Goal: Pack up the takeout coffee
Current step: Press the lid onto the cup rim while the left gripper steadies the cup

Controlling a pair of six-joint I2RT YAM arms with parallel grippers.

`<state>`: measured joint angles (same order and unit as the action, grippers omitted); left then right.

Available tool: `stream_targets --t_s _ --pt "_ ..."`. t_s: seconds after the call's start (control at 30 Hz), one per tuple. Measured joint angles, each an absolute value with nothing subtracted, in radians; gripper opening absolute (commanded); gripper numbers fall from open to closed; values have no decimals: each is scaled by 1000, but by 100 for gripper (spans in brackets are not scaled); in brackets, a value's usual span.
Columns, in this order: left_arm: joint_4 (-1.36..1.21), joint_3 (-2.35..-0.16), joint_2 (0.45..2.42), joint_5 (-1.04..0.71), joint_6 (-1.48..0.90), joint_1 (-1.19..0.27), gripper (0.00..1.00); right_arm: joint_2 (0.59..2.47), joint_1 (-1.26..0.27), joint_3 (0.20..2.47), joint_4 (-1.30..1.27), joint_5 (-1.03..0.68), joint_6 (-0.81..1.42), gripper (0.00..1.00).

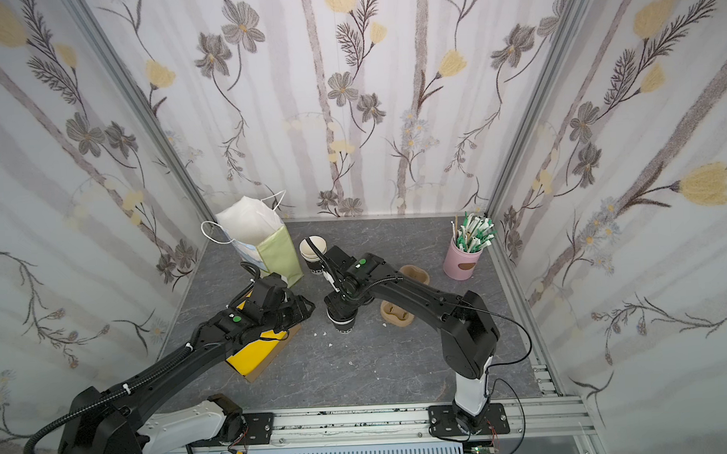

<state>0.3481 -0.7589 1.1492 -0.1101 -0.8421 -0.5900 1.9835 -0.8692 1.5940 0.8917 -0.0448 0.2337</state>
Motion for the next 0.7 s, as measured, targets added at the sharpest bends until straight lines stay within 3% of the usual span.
stream_targets --t_s 0.17,0.7 --pt "348 -759 1170 -121 -845 -590 47 1987 -869 1594 890 -49 228 75" --pt "347 -759 1198 -125 -867 -592 46 1983 -868 1592 889 -73 208 84"
